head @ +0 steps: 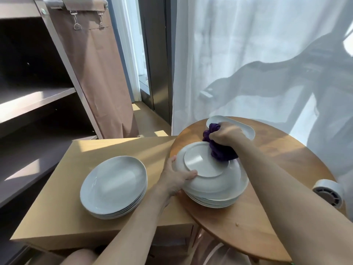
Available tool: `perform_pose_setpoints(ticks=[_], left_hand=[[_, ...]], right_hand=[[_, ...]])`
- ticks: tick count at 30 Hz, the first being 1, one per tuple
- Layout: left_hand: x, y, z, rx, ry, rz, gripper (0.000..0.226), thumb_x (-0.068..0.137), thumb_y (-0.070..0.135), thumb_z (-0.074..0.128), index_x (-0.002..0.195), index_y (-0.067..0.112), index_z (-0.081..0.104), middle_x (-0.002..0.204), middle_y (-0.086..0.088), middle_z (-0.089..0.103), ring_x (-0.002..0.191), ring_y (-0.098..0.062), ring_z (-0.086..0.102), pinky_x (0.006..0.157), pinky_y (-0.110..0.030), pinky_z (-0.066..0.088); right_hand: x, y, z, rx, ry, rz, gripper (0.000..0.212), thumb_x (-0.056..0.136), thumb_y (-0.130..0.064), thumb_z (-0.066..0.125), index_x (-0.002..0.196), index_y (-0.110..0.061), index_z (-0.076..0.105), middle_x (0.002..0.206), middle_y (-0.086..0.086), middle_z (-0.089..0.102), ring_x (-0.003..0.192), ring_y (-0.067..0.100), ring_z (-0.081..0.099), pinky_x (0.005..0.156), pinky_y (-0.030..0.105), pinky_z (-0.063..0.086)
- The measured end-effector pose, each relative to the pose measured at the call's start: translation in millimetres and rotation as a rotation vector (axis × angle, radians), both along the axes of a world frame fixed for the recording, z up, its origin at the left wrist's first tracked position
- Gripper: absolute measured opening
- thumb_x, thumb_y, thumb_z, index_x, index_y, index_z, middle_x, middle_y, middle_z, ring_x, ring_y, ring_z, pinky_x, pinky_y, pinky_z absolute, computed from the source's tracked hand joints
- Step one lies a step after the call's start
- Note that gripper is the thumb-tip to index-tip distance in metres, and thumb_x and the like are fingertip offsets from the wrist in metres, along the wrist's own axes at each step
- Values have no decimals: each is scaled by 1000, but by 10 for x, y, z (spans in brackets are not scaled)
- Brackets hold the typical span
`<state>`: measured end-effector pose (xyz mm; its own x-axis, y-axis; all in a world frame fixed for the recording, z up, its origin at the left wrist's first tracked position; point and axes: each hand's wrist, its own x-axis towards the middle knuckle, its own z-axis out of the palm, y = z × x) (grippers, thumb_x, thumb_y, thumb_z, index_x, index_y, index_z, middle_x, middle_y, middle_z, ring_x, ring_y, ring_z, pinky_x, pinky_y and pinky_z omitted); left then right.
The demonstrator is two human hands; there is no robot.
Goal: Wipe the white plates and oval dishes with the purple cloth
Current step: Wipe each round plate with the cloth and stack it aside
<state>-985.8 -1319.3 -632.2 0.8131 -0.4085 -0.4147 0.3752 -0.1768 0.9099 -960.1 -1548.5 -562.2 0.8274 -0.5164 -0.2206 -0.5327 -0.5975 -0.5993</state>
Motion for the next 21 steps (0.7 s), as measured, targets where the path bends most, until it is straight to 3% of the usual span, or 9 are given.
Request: perform_pose_setpoints(ticks=[3,7,11,15,18,21], left_hand=[[4,45,-55,4,57,-36,90,77,40,87,149,42,33,134,7,55,109,-18,60,66,-32,47],[-18,61,-134,10,67,-45,99,61,53,88,145,46,37,137,3,55,115,-28,59,67,-34,45],[-40,55,-177,15,36,-18,105,59,58,91,148,46,36,134,4,59,111,-25,61,67,-33,49],[-28,45,-132,14,0,-9,114,53,62,90,149,48,32,141,8,52,117,-26,57,65,-33,47],[-40,27,-81,-3,-17,11,111,56,56,94,148,39,33,131,10,56,108,-17,59,60,-28,49],[-5,4,-77,6,-55,33,95,65,48,94,139,28,38,124,9,60,104,-11,60,52,-21,46]], right_hand=[[197,224,45,-379,113,192,16,80,-35,65,84,-20,62,88,-1,64,89,25,62,72,30,48],[296,484,-65,-645,47,358,19,81,-30,60,99,-23,58,98,-1,55,93,28,51,78,37,42],[320,685,-179,-650,-22,488,35,83,-33,64,117,-25,66,102,1,54,93,30,50,79,39,41],[337,904,-236,-658,-91,597,39,84,-40,67,121,-25,68,106,2,60,95,28,55,75,38,40],[307,842,-204,-593,-125,534,37,83,-39,67,118,-26,66,106,0,57,103,30,56,78,38,39],[254,663,-136,-480,-175,383,25,82,-35,67,104,-26,60,99,-2,50,102,29,54,79,37,39]])
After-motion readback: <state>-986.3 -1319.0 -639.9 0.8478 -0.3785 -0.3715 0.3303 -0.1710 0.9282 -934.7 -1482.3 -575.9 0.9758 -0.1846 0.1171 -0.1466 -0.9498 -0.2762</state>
